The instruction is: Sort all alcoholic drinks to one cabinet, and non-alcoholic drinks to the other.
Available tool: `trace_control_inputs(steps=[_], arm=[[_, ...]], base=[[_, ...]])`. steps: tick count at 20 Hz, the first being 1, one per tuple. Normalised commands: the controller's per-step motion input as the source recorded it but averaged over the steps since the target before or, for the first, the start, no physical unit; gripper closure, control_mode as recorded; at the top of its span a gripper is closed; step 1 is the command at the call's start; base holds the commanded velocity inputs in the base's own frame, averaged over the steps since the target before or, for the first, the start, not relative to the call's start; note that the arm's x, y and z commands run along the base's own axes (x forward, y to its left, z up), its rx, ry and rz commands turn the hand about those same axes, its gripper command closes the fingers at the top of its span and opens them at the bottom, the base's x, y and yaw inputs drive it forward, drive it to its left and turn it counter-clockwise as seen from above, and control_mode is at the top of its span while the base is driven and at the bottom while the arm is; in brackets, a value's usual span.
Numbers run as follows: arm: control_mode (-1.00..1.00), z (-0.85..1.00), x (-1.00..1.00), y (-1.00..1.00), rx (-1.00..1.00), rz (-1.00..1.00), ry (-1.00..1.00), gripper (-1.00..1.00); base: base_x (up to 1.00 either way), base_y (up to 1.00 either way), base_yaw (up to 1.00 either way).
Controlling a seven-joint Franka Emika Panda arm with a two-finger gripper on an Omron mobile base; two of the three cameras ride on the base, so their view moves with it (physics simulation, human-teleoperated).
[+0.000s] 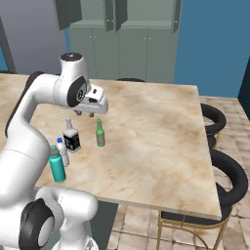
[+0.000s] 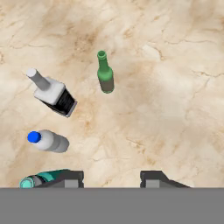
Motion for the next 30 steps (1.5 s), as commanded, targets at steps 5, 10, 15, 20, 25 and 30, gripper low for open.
trace_control_inputs(steps=[5,10,15,20,25,30], arm=[[-1.0,0.0,-0.12,0.0,0.0,0.0,-0.05,-1.0],[-1.0,0.0,-0.1,0.0,0.0,0.0,-0.03,-1.0],[-1.0,-0.01,-0.27,0.09,0.0,0.0,-0.01,-1.0],[-1.0,-0.06,-0.37,0.3,0.0,0.0,0.0,-1.0],[-1.0,-0.16,-0.22,0.35,0.0,0.0,0.0,-1.0],[-1.0,-0.24,-0.11,0.39,0.0,0.0,0.0,-1.0]], base=[[0.0,0.0,0.0],[0.0,0.0,0.0],[0.0,0.0,0.0],[0.0,0.0,0.0],[0.0,0.0,0.0],[0.0,0.0,0.0]])
